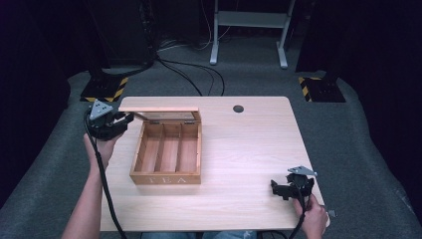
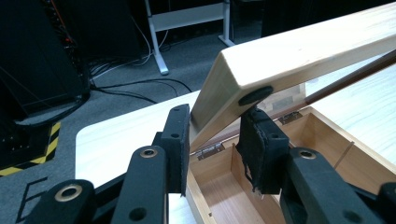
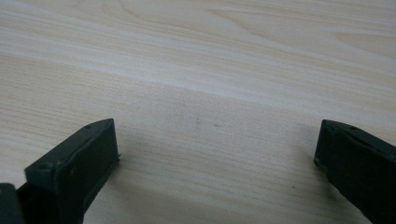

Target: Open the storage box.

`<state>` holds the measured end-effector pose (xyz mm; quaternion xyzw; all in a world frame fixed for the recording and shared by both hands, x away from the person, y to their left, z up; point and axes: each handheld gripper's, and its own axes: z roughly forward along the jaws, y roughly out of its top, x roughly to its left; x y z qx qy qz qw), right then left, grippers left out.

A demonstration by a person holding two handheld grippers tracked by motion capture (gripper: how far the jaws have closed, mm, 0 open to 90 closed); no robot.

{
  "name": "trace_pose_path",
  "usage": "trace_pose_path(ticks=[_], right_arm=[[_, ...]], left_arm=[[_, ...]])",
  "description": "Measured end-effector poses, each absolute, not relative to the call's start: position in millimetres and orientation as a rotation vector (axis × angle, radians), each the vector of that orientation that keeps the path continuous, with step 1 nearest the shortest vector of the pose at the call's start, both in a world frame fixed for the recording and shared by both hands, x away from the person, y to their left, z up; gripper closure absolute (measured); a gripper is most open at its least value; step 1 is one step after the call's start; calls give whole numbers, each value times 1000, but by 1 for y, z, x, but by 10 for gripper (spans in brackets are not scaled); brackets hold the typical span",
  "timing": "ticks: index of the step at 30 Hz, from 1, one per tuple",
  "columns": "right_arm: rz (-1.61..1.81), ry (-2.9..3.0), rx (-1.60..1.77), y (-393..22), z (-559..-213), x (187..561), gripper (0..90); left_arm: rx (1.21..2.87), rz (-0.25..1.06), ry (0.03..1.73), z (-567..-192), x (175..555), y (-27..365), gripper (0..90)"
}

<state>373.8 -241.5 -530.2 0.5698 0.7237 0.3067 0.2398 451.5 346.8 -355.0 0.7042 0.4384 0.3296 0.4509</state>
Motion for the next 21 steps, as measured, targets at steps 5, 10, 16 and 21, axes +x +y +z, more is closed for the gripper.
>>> trace_pose_path(ticks=[5, 10, 16, 21], right_arm=[[840, 1981, 1560, -242, -530, 374, 0], [840, 1981, 1560, -242, -530, 374, 0], [840, 1981, 1560, -242, -530, 374, 0], [840, 1981, 1560, -242, -530, 374, 0]], left_arm=[[1743, 814, 1083, -355, 451, 347, 634], [1746, 814, 1084, -355, 451, 347, 634], [1742, 809, 1074, -358, 448, 348, 631], [1752, 810, 1060, -361, 442, 349, 625]])
